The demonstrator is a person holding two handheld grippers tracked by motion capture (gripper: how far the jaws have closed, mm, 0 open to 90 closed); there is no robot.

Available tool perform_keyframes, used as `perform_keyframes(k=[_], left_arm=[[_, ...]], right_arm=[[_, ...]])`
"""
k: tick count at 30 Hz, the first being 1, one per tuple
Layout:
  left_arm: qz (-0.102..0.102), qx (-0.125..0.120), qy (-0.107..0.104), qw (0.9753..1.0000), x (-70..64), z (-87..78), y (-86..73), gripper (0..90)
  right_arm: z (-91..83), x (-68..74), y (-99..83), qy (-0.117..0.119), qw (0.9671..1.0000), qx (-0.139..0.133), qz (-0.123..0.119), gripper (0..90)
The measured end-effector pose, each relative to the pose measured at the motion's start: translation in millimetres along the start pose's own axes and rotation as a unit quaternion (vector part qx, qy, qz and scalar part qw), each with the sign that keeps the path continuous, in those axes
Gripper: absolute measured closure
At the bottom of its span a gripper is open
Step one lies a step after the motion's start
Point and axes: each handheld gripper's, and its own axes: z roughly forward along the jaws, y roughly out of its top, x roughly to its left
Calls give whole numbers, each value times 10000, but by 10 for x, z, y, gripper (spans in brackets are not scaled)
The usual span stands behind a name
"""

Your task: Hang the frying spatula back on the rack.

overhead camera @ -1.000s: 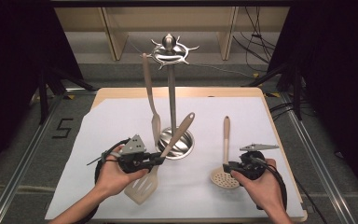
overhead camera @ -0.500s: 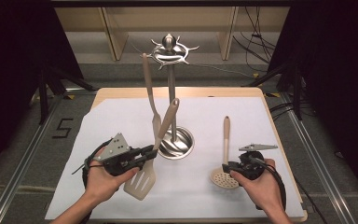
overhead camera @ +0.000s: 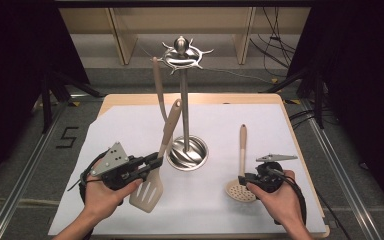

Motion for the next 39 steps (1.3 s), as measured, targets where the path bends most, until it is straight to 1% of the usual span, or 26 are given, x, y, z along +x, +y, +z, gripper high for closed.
perform_keyframes(k=[1, 3, 5, 11, 12, 14, 15, 16, 17, 18, 19, 20, 21, 23, 24, 27, 28, 30, 32, 33, 34, 35, 36, 37, 38, 39], left_arm=[[2, 1, 29, 10000, 1, -13, 7, 786], [2, -56, 46, 10000, 1, -34, 22, 786], [-28, -134, 60, 9999, -5, -54, 41, 786], [8, -220, 86, 9997, -14, -88, 92, 787], [14, -242, 86, 9997, -11, -91, 101, 786], [11, -269, 105, 9996, -10, -99, 121, 786], [18, -279, 102, 9996, -7, -101, 131, 786], [16, -297, 110, 9995, -6, -103, 141, 787], [4, -330, 102, 9994, -4, -102, 149, 786], [17, -325, 114, 9994, -3, -106, 160, 786], [26, -328, 121, 9994, -3, -107, 171, 786], [71, -344, 136, 9993, 4, -106, 179, 786], [51, -382, 97, 9992, 2, -103, 186, 786], [50, -353, 146, 9993, -1, -110, 204, 786], [52, -366, 154, 9992, 0, -109, 212, 786], [63, -390, 183, 9991, 6, -110, 241, 786], [58, -407, 179, 9990, 8, -108, 249, 786], [77, -420, 190, 9989, 10, -109, 271, 786], [109, -447, 186, 9988, 13, -108, 291, 786], [110, -445, 189, 9988, 13, -107, 304, 786], [115, -464, 190, 9987, 14, -104, 319, 786], [106, -480, 190, 9986, 13, -101, 327, 786], [113, -487, 197, 9986, 14, -97, 338, 786], [226, -530, 216, 9981, 28, -92, 355, 786], [235, -541, 228, 9980, 31, -88, 361, 786], [233, -539, 231, 9980, 32, -86, 366, 786]], right_arm=[[-11, 29, 0, 85, 9996, 129, 245, 680], [-9, -1, 3, 47, 9999, 114, 74, 678], [-11, 19, 1, 74, 9997, 151, 201, 676], [-10, 26, -1, 78, 9996, 162, 232, 674], [5, 3, -1, 67, 9999, 57, 67, 674], [-2, 6, 1, 38, 9999, 125, 89, 674], [-8, 11, 0, 118, 9998, 143, 109, 674], [-4, 31, 0, 106, 9995, 170, 229, 673], [-3, 36, -2, 62, 9996, 141, 238, 673], [9, 37, -7, 155, 9995, 52, 260, 674], [6, 29, -3, 118, 9997, 56, 196, 673], [16, 0, 5, 70, 10000, 13, -33, 673], [16, -5, 6, 76, 10000, 15, -50, 673], [8, 9, 5, 55, 9999, 75, 61, 673], [14, 1, 5, 77, 10000, 28, -7, 673], [12, 3, 5, 67, 10000, 51, 25, 673], [11, -8, 4, 73, 10000, 42, -48, 673], [3, -8, 3, 164, 9999, -12, -39, 673], [5, -11, 4, 166, 9998, -20, -59, 673], [-4, 13, 2, 181, 9998, 50, 92, 673], [1, 4, 3, 180, 9998, 32, 15, 673], [-5, 15, 3, 178, 9998, 81, 92, 673], [0, 12, 4, 198, 9998, 38, 54, 672], [1, 4, 4, 184, 9998, 7, 4, 672], [4, -10, 7, 168, 9998, -42, -105, 672], [2, -9, 6, 175, 9998, -42, -85, 672]])
